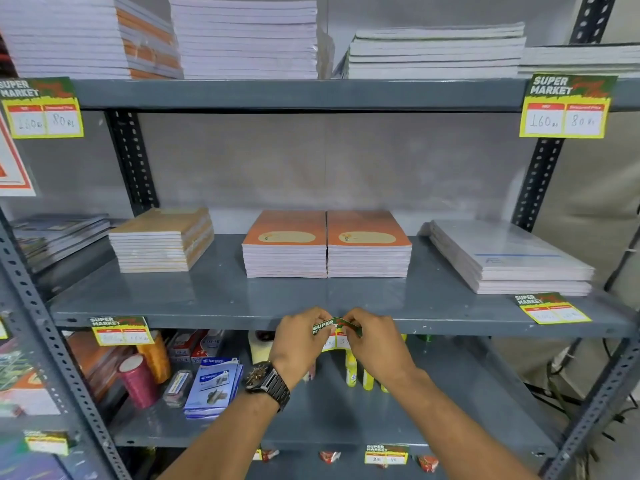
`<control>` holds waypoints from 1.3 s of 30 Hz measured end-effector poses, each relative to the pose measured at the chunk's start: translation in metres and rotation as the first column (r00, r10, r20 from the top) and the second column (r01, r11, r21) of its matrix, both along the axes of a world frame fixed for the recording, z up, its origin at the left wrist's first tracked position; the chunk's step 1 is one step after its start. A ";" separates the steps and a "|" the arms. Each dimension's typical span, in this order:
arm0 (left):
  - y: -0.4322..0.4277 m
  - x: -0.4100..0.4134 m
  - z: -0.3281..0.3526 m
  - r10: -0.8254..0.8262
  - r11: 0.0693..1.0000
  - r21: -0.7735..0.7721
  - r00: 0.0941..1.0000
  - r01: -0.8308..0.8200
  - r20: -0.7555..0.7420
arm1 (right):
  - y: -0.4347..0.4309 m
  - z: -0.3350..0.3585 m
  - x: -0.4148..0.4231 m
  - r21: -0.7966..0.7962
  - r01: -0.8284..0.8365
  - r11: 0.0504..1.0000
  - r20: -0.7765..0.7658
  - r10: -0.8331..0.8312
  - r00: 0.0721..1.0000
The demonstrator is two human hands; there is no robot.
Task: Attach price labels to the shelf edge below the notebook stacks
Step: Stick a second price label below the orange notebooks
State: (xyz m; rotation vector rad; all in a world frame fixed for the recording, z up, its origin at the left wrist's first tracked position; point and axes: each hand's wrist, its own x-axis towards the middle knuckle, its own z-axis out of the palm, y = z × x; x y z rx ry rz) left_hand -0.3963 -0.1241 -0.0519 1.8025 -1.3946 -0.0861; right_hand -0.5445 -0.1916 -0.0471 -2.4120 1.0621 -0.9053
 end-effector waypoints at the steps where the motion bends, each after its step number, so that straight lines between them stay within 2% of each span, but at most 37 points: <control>1: 0.000 0.000 0.000 0.000 1.000 0.003 1.000 0.000 0.016 | 0.001 -0.001 0.001 -0.008 0.007 1.000 -0.002 -0.007 1.000; 10: -0.004 0.003 0.001 -0.026 1.000 -0.004 0.985 0.028 0.168 | 0.002 -0.004 0.007 -0.076 0.068 0.995 -0.004 -0.069 0.998; 13: -0.002 0.006 0.006 0.015 0.999 0.029 0.968 -0.023 0.249 | 0.002 -0.001 0.006 -0.142 0.115 0.983 -0.089 -0.129 0.988; 16: -0.002 0.013 0.012 0.080 0.994 0.036 0.924 -0.100 0.374 | -0.004 0.001 0.003 -0.248 0.161 0.955 -0.108 -0.193 0.975; 19: -0.004 0.018 0.015 0.097 0.991 0.035 0.889 -0.126 0.447 | -0.007 0.000 0.003 -0.286 0.168 0.943 -0.146 -0.216 0.965; 23: 0.000 0.018 0.013 0.050 0.993 0.075 0.914 -0.088 0.403 | 0.000 0.000 0.005 -0.272 0.167 0.948 -0.125 -0.207 0.970; 29: 0.007 0.018 0.014 0.064 0.987 0.108 0.904 -0.120 0.422 | -0.001 -0.001 0.015 -0.322 0.217 0.922 -0.189 -0.287 0.939; 34: 0.007 0.020 0.012 0.071 0.989 0.085 0.902 -0.118 0.427 | -0.005 -0.001 0.010 -0.297 0.181 0.937 -0.159 -0.235 0.959; 39: 0.009 0.024 0.007 0.057 0.995 0.045 0.894 -0.086 0.445 | -0.002 -0.006 0.014 -0.365 0.209 0.907 -0.198 -0.295 0.935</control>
